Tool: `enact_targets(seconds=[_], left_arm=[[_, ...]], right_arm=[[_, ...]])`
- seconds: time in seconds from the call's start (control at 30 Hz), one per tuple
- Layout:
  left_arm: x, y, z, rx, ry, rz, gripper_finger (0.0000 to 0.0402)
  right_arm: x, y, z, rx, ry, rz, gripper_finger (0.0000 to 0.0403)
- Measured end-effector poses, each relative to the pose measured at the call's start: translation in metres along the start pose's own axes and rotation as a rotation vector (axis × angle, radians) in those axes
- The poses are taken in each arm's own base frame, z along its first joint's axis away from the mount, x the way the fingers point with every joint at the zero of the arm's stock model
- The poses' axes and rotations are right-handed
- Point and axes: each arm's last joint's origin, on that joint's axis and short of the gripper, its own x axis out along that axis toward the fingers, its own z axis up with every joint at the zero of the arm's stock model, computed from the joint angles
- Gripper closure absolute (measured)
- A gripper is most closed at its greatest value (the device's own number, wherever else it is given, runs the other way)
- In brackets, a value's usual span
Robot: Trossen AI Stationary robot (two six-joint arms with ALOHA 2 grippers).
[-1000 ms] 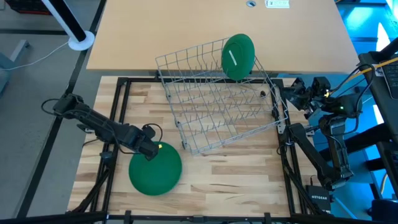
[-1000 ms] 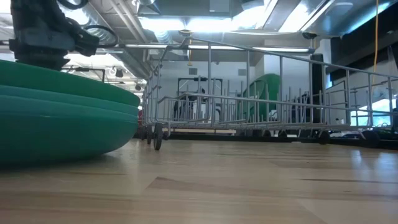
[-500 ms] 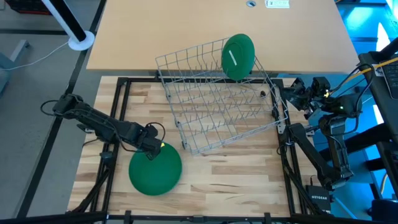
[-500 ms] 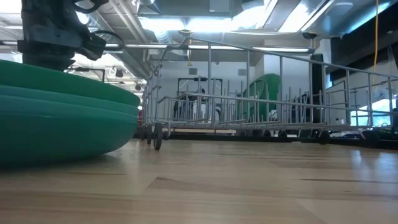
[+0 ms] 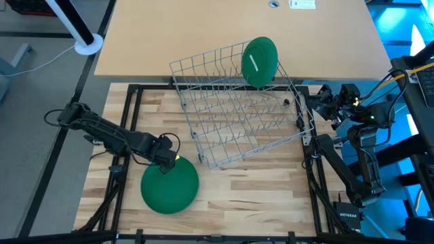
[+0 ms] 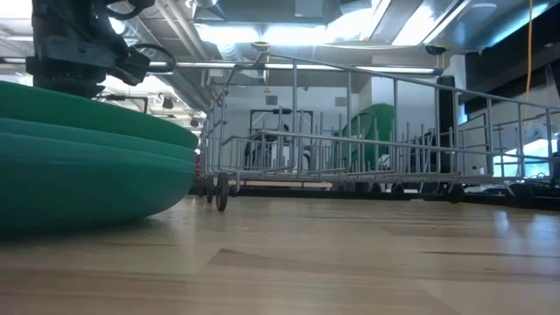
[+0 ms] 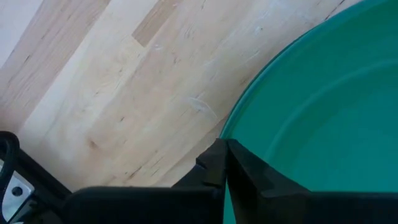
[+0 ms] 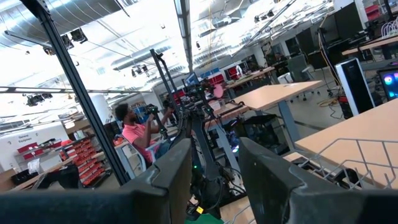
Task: Sort dishes
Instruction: Put the dark green plate in the dish rack
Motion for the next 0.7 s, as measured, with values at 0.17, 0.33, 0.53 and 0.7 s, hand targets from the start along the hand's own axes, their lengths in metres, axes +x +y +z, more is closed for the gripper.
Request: enact_targets(seconds=[0.17,0.33,0.53,0.7], left_arm=[[0.0,0.0,0.0,0.006,0.001,0.0,0.0386],[0.0,-0.0005,-0.001,0.046,0.041,-0.023,0.0367],[0.0001,-0.0008,-0.0009,0.039,0.059,-0.037,0.0333],[0.0001,-0.0015,-0.0004,0.016,0.056,-0.044,0.0331]], right_arm=[[0.0,-0.0002,-0.0002,0.003,0.001,-0.001,0.0265],[-0.0001,-0.0035,-0.0029,0.031,0.016,-0.019,0.0265],[-0.0003,-0.0076,-0.0066,0.031,0.035,-0.041,0.0265],[-0.0004,-0.0094,-0.0084,0.033,0.045,-0.051,0.0265]])
